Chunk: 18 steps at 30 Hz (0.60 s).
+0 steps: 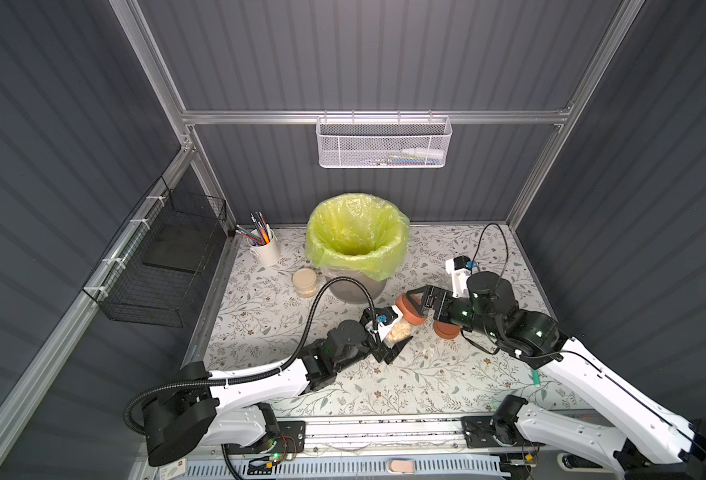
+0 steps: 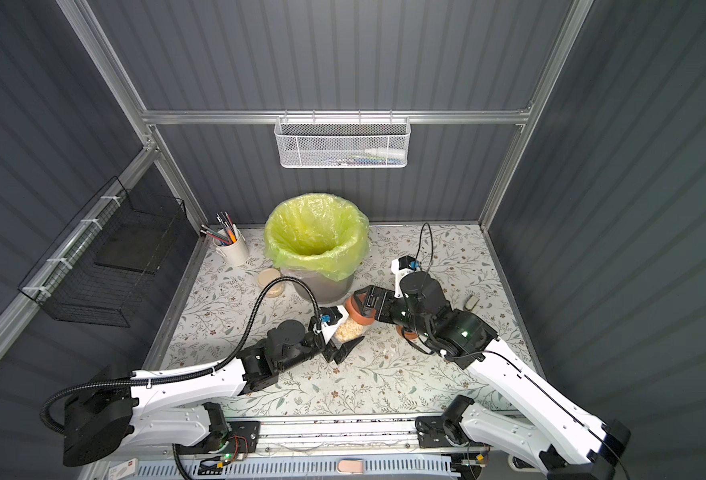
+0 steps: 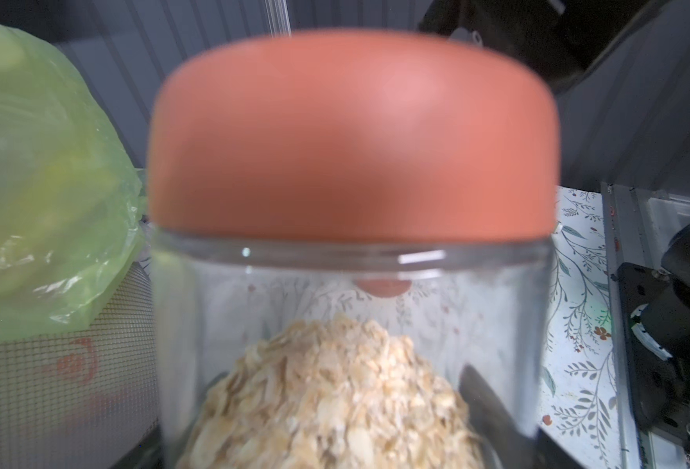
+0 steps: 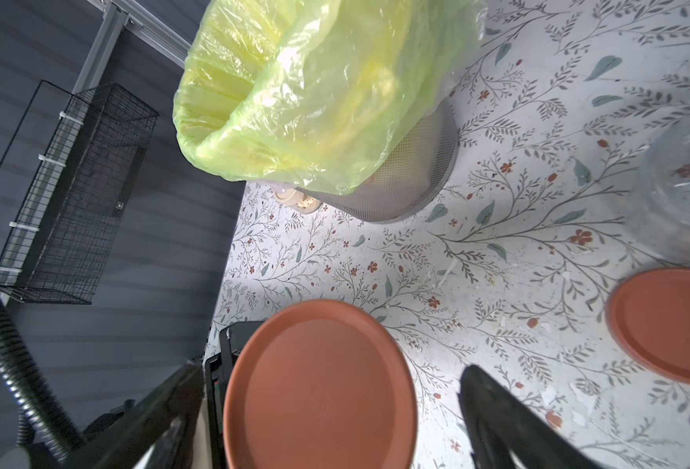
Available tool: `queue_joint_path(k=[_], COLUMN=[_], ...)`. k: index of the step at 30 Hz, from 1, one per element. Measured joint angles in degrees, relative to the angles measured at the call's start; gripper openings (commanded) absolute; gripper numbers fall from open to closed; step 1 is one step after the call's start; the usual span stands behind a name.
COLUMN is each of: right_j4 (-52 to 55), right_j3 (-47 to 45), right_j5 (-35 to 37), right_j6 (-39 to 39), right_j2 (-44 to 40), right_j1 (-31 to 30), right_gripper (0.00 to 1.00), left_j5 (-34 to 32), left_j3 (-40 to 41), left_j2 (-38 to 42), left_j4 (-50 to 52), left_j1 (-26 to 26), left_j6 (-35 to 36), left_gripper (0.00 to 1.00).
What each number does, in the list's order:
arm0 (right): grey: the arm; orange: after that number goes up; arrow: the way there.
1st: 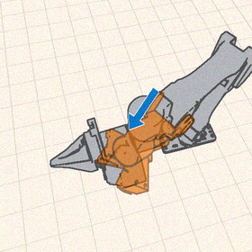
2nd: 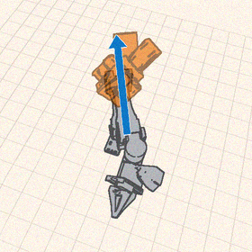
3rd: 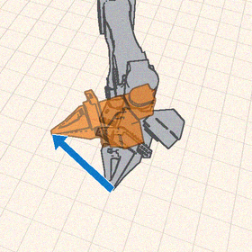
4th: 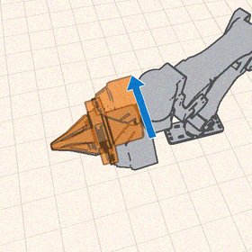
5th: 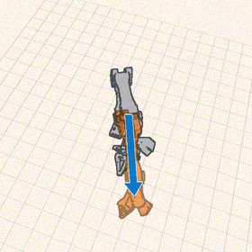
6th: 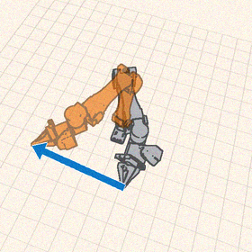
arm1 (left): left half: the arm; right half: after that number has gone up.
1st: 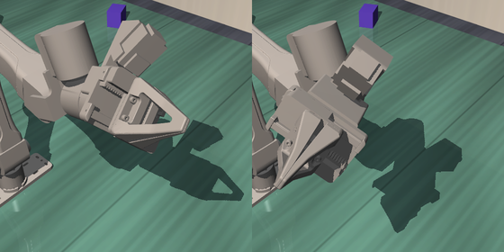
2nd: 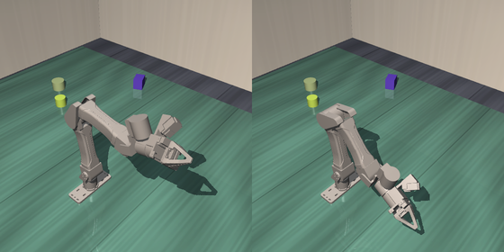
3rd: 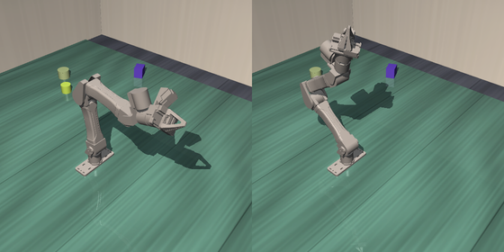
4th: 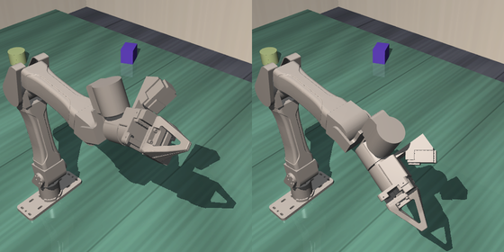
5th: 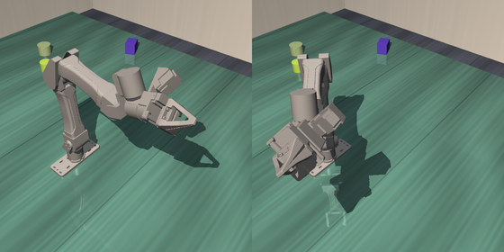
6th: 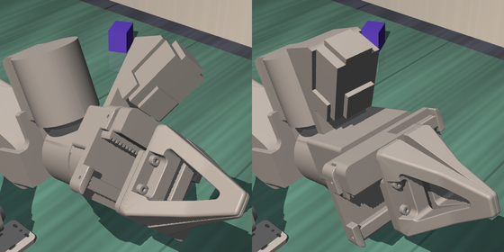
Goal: Empty expired oatmeal from jars
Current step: Pick up the jar from the center of the board, then unscrew the lid from the jar.
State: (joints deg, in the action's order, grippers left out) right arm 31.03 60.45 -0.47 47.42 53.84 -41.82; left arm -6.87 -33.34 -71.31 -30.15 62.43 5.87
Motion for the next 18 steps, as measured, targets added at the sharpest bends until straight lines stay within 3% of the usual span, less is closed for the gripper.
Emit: queue_joint_path(k=[5,13,18], right_j4=[5.81,16.33,21.59], right_j3=[4.92,11.26,12.81], right_j5=[-2.23,-13.75,-19.93], right_j6=[1.77,4.44,4.2], right_j2=[0.35,4.85,8.22], right_j1=[3.19,10.58,12.11], right_gripper=[0.99,0.99,0.99], left_j5=[-0.02,-0.04,-0.04], left_j3=[0.87,1.2,1.77], left_j2=[0.0,-2.1,-2.6], left_j4=[-1.66,-5.55,-7.06], left_j1=[0.0,0.0,0.0], left_j6=[3.85,9.33,11.93], left_gripper=[0.28,0.28,0.28])
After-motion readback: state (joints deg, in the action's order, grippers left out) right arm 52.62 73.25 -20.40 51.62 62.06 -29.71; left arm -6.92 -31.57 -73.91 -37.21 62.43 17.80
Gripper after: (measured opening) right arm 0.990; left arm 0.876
